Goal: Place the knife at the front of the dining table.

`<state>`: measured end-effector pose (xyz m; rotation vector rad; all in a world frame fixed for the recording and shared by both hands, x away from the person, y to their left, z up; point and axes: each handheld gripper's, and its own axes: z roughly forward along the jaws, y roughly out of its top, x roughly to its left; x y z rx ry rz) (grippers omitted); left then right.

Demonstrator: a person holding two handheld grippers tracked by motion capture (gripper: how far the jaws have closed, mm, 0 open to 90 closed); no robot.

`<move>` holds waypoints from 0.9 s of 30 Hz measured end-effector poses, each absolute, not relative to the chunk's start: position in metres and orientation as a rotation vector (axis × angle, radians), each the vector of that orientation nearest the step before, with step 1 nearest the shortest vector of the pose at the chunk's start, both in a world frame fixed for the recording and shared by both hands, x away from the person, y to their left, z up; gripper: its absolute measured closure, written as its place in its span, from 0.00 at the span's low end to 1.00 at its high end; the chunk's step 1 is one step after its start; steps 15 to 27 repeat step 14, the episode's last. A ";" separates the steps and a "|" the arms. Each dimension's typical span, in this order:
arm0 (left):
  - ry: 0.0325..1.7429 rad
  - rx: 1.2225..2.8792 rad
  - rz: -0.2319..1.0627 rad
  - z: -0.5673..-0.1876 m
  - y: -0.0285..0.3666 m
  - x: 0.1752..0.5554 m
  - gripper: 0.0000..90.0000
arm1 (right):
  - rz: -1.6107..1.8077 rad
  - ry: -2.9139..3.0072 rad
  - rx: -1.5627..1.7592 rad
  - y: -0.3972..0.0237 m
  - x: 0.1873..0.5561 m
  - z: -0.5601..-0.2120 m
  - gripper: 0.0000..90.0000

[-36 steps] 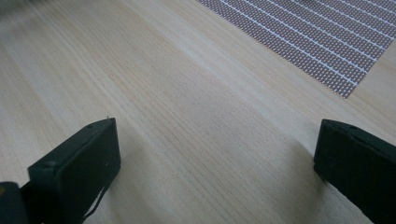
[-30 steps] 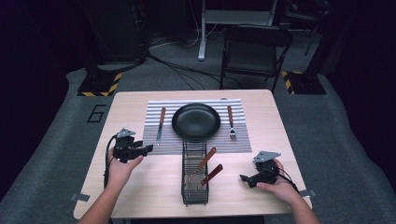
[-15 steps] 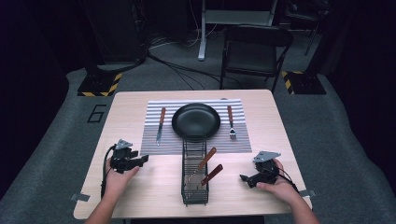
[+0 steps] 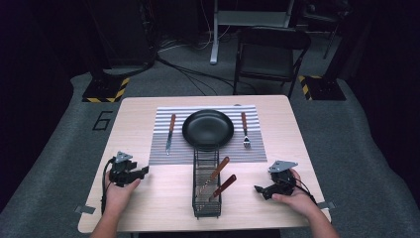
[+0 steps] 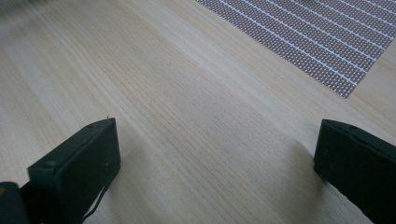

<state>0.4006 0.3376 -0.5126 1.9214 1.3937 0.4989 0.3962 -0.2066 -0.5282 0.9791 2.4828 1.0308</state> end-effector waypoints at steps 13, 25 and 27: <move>1.392 1.923 0.568 -0.524 0.349 0.403 0.40 | 1.032 2.481 0.982 -0.206 0.396 -0.528 0.00; 1.398 1.924 0.568 -0.524 0.350 0.403 0.39 | 1.032 2.481 0.985 -0.206 0.396 -0.528 0.00; 1.398 1.924 0.568 -0.524 0.350 0.403 0.39 | 1.032 2.481 0.985 -0.206 0.396 -0.528 0.00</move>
